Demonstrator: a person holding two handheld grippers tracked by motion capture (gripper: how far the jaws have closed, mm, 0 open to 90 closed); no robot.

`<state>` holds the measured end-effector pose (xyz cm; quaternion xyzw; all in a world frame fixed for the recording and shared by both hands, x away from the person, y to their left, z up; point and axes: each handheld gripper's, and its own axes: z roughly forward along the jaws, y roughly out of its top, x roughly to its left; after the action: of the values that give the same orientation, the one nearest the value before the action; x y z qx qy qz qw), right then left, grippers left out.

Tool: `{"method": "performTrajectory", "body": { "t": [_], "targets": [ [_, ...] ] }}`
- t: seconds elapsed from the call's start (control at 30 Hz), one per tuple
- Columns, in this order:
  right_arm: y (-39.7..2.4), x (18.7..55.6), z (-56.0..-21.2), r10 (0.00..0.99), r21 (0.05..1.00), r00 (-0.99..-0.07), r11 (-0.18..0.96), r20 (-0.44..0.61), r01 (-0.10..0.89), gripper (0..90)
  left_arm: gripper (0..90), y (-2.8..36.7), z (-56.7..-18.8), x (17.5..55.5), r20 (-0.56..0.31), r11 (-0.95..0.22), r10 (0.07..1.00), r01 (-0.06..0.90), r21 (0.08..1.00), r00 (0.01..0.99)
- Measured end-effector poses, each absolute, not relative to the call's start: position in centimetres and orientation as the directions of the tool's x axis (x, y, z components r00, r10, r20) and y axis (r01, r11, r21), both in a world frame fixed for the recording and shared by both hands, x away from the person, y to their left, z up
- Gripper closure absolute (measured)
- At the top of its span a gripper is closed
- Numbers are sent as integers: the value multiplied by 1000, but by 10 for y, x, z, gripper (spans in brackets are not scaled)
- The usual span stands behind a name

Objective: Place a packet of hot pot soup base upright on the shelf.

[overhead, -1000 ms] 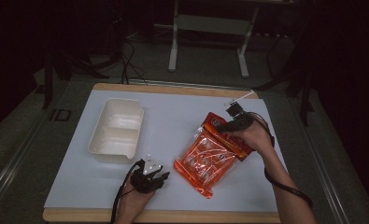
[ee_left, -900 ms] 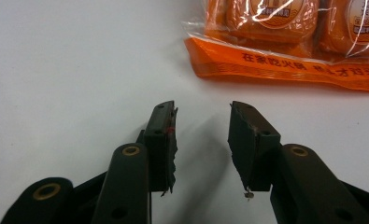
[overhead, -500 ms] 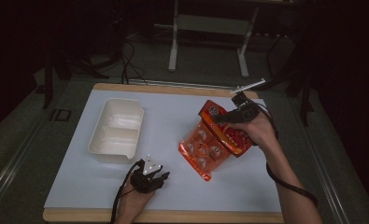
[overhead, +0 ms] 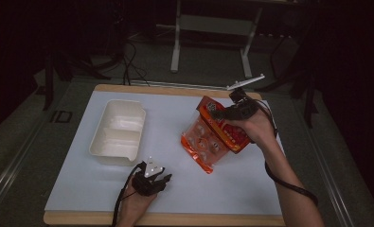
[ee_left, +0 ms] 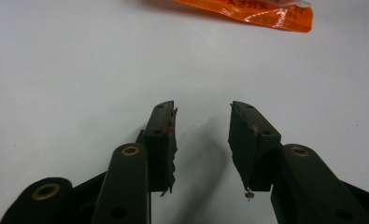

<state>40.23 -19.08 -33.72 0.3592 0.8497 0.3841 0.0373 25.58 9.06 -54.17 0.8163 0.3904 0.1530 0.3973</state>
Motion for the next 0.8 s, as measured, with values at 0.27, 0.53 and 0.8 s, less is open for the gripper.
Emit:
{"method": "performTrajectory", "body": {
  "t": [0.27, 0.53, 0.8],
  "targets": [
    [-184, 401, -334, 636, 695, -745, 444, 201, 566, 898, 609, 91, -542, 256, -59, -380, 760, 516, 768, 648],
    [-170, 400, -329, 625, 717, -759, 443, 183, 538, 897, 605, 91, -542, 256, -59, -378, 761, 515, 769, 646],
    [-155, 398, -327, 615, 727, -772, 456, 161, 514, 898, 604, 91, -542, 256, -56, -382, 760, 515, 767, 648]
  ]
}}
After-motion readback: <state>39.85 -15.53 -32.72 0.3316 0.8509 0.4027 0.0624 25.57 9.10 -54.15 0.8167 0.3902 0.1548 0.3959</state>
